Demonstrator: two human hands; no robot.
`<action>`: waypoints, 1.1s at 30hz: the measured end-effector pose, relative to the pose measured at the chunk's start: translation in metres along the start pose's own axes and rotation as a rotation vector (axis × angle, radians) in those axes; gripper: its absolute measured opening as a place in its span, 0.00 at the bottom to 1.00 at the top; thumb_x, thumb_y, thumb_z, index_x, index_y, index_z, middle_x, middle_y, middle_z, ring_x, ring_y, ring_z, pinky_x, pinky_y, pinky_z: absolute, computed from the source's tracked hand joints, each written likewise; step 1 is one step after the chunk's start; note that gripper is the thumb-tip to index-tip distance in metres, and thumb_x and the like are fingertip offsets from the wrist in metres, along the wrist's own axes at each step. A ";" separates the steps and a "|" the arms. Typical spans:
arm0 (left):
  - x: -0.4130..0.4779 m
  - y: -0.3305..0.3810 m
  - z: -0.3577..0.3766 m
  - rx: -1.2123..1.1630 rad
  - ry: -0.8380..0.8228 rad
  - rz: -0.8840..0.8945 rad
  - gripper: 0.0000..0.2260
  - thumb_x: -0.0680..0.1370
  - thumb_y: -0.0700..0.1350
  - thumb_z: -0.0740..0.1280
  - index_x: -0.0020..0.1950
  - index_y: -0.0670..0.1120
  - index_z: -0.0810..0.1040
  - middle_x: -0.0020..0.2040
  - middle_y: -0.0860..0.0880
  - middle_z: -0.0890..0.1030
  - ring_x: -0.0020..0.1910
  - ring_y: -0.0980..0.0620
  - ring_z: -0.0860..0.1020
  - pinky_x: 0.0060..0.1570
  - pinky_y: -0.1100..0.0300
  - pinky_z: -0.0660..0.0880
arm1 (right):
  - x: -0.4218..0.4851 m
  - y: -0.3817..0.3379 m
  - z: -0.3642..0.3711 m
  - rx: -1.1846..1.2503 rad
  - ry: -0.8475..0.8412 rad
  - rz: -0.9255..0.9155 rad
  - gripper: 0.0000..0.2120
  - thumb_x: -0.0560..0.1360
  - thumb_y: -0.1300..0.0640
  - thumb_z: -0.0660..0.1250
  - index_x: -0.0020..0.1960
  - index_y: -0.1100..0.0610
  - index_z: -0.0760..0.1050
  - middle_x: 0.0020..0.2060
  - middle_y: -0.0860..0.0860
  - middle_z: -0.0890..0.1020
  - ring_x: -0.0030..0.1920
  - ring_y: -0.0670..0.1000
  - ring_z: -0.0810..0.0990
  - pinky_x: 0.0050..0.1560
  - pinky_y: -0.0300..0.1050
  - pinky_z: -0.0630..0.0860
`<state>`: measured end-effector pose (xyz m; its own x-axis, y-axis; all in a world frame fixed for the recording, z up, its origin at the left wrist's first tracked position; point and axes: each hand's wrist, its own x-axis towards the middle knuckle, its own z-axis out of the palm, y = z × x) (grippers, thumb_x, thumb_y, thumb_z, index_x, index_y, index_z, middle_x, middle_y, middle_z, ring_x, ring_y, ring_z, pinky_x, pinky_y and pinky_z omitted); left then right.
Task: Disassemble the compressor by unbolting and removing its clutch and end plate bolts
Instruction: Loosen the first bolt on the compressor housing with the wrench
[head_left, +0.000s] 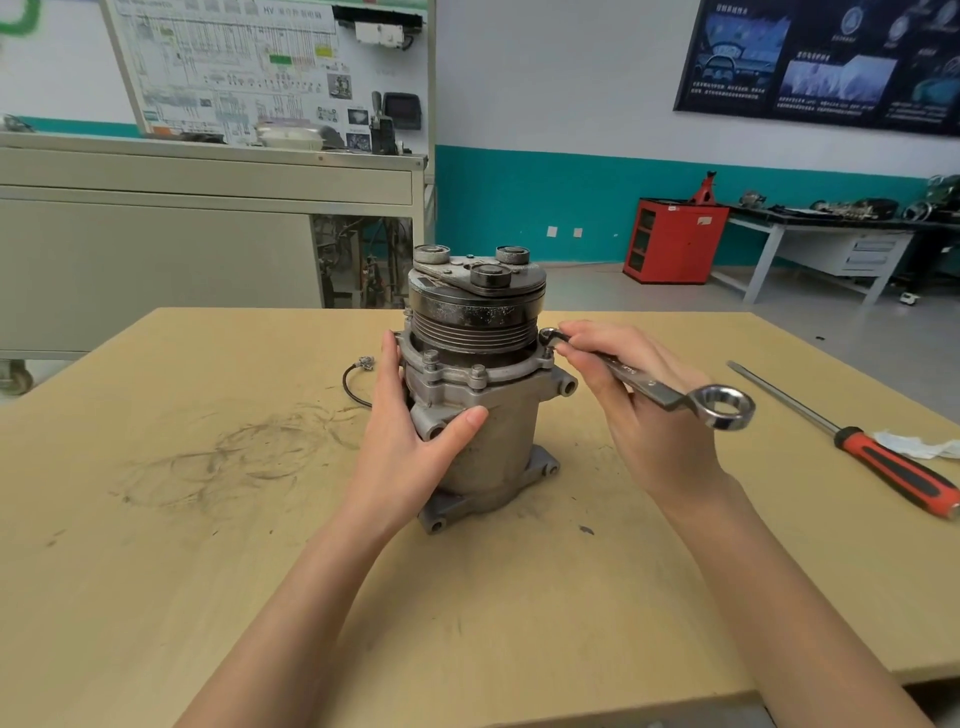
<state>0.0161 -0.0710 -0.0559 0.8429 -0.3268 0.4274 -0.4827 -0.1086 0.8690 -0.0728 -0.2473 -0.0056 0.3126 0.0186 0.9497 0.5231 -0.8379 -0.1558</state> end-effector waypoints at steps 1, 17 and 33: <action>0.000 0.000 0.000 -0.002 -0.001 -0.001 0.51 0.67 0.66 0.70 0.78 0.57 0.41 0.79 0.59 0.54 0.76 0.61 0.56 0.75 0.48 0.59 | -0.002 0.000 0.000 -0.007 0.008 -0.008 0.09 0.75 0.62 0.66 0.48 0.68 0.79 0.47 0.54 0.81 0.50 0.47 0.79 0.55 0.32 0.74; -0.002 0.001 0.001 0.001 0.002 -0.018 0.51 0.64 0.66 0.68 0.78 0.57 0.41 0.79 0.58 0.55 0.76 0.60 0.57 0.75 0.50 0.59 | 0.004 0.022 0.003 0.735 0.128 0.587 0.12 0.82 0.60 0.53 0.45 0.60 0.72 0.41 0.54 0.85 0.42 0.54 0.85 0.43 0.42 0.81; -0.001 -0.001 0.000 -0.023 0.002 -0.018 0.53 0.63 0.69 0.68 0.78 0.60 0.41 0.78 0.60 0.57 0.74 0.64 0.58 0.74 0.50 0.60 | 0.037 0.060 0.002 0.977 0.214 0.901 0.19 0.82 0.53 0.55 0.41 0.61 0.78 0.36 0.57 0.85 0.36 0.51 0.85 0.34 0.36 0.79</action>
<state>0.0161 -0.0711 -0.0573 0.8519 -0.3234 0.4119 -0.4618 -0.0929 0.8821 -0.0278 -0.2957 0.0200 0.7622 -0.4886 0.4247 0.5777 0.2171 -0.7869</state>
